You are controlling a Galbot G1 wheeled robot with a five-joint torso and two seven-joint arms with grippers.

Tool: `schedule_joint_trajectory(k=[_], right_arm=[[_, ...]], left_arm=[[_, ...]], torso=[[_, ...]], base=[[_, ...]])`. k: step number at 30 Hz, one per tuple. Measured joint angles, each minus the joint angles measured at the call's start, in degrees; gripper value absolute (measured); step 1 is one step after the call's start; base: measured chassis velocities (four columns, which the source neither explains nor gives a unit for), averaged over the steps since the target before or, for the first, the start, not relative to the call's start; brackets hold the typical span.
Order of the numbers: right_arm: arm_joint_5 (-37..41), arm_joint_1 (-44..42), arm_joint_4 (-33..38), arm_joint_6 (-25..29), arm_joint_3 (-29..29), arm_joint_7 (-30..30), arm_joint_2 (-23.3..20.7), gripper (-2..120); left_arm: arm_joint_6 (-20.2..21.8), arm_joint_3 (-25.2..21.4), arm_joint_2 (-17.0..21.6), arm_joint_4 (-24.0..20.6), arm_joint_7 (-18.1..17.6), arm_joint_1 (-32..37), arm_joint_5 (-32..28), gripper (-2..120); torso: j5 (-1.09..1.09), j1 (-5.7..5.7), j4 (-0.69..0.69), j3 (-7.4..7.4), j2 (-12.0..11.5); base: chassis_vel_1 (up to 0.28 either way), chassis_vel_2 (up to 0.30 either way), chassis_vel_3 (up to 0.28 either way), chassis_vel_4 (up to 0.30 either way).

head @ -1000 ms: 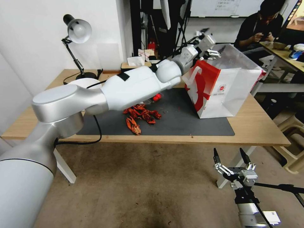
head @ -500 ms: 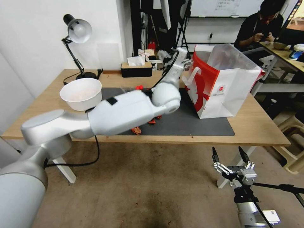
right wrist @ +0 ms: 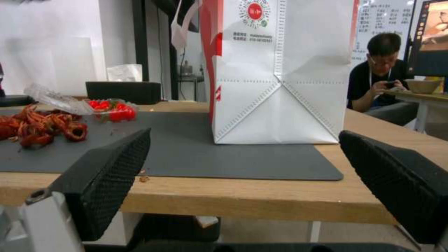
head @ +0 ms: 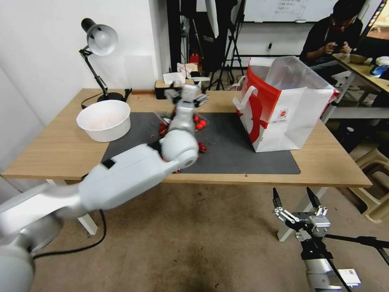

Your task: Pick up the trash from the table and place it into the takeout bag.

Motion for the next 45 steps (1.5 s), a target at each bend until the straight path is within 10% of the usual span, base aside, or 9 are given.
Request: schedule_joint_trajectory(k=[7, 22, 45], right_arm=[[0.08, 0.02, 0.27, 0.25, -0.16, -0.17, -0.40, 100], [0.35, 0.09, 1.11, 0.30, -0.25, -0.23, -1.01, 100], [6.22, 1.70, 2.48, -5.15, 0.39, -2.05, -2.35, 100]], left_arm=[[-4.92, -12.77, 9.23, -7.80, 4.61, 23.26, 9.86, 100], [-11.16, -34.03, 12.45, -17.48, 10.54, 51.37, 18.00, 100], [-30.41, -49.51, 5.36, -20.50, 30.40, 82.66, 25.25, 100]], torso=[[-0.01, 0.00, -0.01, 0.00, -0.01], [0.01, 0.00, 0.00, 0.00, 0.00], [0.01, 0.00, 0.00, 0.01, 0.00]], base=[[0.000, 0.000, 0.000, 0.000], [0.000, 0.000, 0.000, 0.000], [0.000, 0.000, 0.000, 0.000]])
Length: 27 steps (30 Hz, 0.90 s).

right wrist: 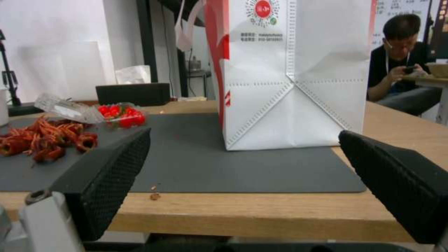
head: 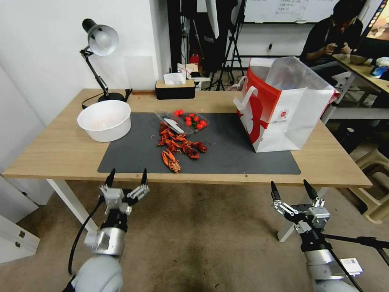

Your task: Pick up the trash from the table and place it into the takeout bag.

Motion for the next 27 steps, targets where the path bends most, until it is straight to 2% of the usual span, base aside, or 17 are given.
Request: schedule_joint_trajectory(k=[9, 16, 27], right_arm=[[1.04, -0.35, 0.38, -1.72, 0.17, 0.43, -0.12, 100], [1.06, -0.58, 0.42, -2.51, -0.14, 0.55, 0.16, 100], [0.88, -0.61, 0.43, -2.42, -0.18, 0.64, 0.22, 100]], left_arm=[[-1.07, -1.31, -1.01, 0.61, 1.19, 2.84, -0.12, 100], [-2.99, -1.29, -2.98, 2.40, 3.85, 3.44, 0.25, 100], [-3.00, -1.29, -3.02, 2.64, 4.00, 3.28, 0.29, 100]], torso=[[0.00, 0.00, 0.00, 0.00, 0.00], [0.00, 0.00, -0.01, 0.00, 0.00], [0.00, 0.00, -0.01, 0.00, -0.01]], base=[[0.000, 0.000, 0.000, 0.000], [0.000, 0.000, 0.000, 0.000], [0.000, 0.000, 0.000, 0.000]])
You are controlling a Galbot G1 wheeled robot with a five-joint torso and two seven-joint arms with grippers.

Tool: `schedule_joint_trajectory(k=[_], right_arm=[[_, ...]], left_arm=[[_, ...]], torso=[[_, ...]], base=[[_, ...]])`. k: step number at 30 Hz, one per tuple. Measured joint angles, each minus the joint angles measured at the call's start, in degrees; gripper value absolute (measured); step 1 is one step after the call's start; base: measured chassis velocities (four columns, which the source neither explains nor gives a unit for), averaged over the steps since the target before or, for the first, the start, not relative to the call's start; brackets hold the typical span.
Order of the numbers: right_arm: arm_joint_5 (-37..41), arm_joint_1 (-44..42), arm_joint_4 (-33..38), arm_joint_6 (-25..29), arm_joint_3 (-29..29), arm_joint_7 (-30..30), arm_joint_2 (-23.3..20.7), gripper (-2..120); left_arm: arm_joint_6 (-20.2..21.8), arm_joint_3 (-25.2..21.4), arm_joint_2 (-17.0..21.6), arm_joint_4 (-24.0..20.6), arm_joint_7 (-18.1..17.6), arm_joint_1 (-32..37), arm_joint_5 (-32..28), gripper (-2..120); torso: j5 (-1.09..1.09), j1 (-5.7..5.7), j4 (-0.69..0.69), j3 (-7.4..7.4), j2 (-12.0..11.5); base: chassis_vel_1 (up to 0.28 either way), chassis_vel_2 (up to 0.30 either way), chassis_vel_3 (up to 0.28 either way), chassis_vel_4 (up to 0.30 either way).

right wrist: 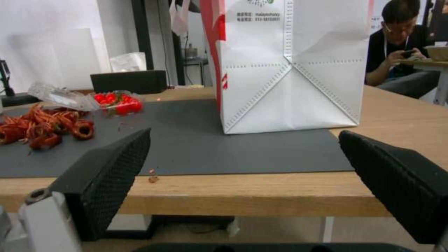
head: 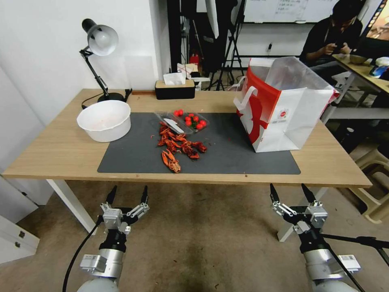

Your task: Pick up the trash from the table and place it into the takeout bag.

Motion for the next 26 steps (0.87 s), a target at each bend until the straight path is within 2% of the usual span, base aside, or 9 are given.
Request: schedule_joint_trajectory(k=[26], right_arm=[[-0.09, 0.00, -0.02, 0.10, 0.00, 0.02, 0.00, 100]], left_arm=[[0.15, 0.12, 0.07, 0.03, -0.16, -0.12, -0.05, 100]], torso=[[0.00, 0.00, 0.00, 0.00, 0.00]], base=[[0.000, 0.000, 0.000, 0.000]])
